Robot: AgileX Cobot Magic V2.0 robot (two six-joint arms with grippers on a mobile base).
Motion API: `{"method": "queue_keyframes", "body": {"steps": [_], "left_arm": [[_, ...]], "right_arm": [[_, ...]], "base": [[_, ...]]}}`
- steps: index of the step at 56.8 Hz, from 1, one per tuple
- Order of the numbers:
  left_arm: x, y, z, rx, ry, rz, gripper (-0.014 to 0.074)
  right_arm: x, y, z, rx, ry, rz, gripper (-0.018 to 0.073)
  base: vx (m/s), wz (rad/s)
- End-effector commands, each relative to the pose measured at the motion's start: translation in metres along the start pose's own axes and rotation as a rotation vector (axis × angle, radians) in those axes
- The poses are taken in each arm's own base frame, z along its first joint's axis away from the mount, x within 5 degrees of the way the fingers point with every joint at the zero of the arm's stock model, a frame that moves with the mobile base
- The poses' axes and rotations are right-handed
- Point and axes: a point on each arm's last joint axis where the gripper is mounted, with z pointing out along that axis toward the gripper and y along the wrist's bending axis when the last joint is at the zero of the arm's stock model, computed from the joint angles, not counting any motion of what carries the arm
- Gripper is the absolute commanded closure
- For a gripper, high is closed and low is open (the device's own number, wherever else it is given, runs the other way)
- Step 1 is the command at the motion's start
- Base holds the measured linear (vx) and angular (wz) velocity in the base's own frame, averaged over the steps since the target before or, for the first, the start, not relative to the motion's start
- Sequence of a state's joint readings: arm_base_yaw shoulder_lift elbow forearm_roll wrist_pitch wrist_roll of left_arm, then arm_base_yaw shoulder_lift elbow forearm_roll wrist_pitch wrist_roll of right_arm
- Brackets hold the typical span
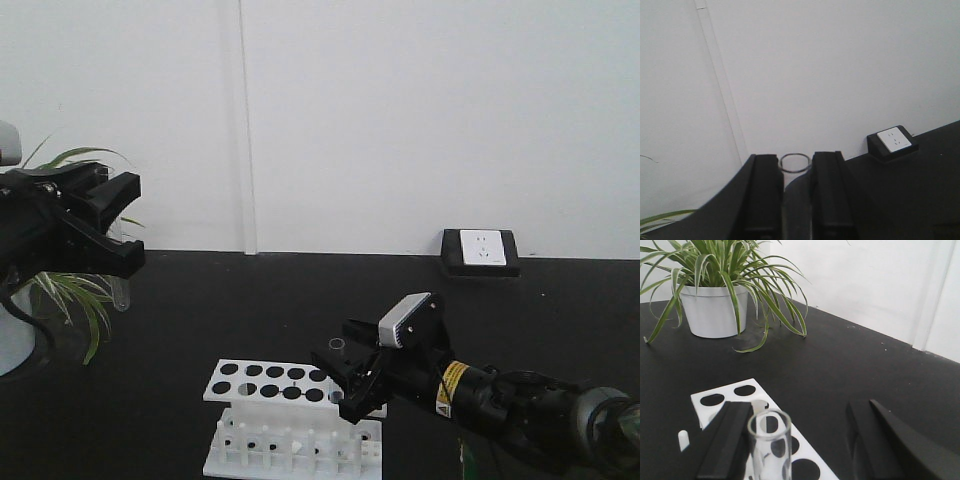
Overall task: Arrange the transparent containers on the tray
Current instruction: 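Close the right gripper around the other clear test tube in the rack, then lift the test tube up out of the rack with the right gripper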
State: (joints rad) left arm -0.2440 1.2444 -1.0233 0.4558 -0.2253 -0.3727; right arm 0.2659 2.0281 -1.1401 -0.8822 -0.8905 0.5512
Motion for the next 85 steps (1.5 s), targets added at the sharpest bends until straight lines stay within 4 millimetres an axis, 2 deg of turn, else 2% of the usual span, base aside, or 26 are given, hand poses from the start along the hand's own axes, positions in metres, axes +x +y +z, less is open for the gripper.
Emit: {"method": "queue_keyframes", "body": {"steps": [1, 9, 15, 19, 29, 37, 47, 59, 68, 74, 85], "left_arm": [[-0.026, -0.003, -0.006, 0.026, -0.129, -0.013, 0.0602], [-0.026, -0.003, -0.006, 0.026, -0.129, -0.013, 0.0602], [-0.026, -0.003, -0.006, 0.026, -0.128, -0.013, 0.0602], [-0.026, -0.003, -0.006, 0.025, -0.126, -0.013, 0.0602], [-0.025, -0.003, -0.006, 0.023, -0.122, -0.014, 0.0602], [-0.024, -0.002, -0.006, 0.015, -0.101, -0.014, 0.0602], [-0.019, 0.0, -0.005, -0.003, -0.056, -0.014, 0.0602], [-0.019, 0.0, -0.006, -0.005, -0.046, -0.078, 0.0602], [-0.019, -0.008, -0.01, 0.002, 0.006, -0.111, 0.0602], [-0.025, -0.017, -0.021, 0.015, 0.032, -0.11, 0.0602], [-0.035, -0.026, -0.044, 0.049, -0.005, -0.102, 0.0602]], "right_arm": [[-0.032, -0.002, -0.001, 0.0, -0.129, -0.026, 0.0103], [-0.019, -0.003, 0.002, -0.005, -0.11, -0.008, 0.0107], [-0.019, -0.002, 0.003, -0.021, -0.131, -0.012, 0.0168], [-0.023, 0.0, 0.002, -0.04, -0.168, -0.035, 0.0263], [-0.029, 0.001, 0.0, -0.047, -0.19, -0.036, 0.0575], [-0.047, 0.003, -0.005, -0.042, -0.217, -0.059, 0.0573], [-0.098, 0.009, -0.025, 0.005, -0.257, -0.085, 0.0573], [-0.174, 0.031, -0.071, 0.052, -0.3, -0.094, 0.0572], [-0.21, 0.05, -0.108, 0.123, -0.23, -0.141, 0.0572], [-0.216, 0.066, -0.129, 0.112, -0.185, -0.133, 0.0572], [-0.205, 0.079, -0.151, 0.154, -0.118, -0.16, 0.0572]], "base": [[0.0, 0.0], [0.0, 0.0], [0.0, 0.0], [0.0, 0.0], [0.0, 0.0], [0.0, 0.0], [0.0, 0.0], [0.0, 0.0], [0.0, 0.0], [0.0, 0.0], [0.0, 0.0]]}}
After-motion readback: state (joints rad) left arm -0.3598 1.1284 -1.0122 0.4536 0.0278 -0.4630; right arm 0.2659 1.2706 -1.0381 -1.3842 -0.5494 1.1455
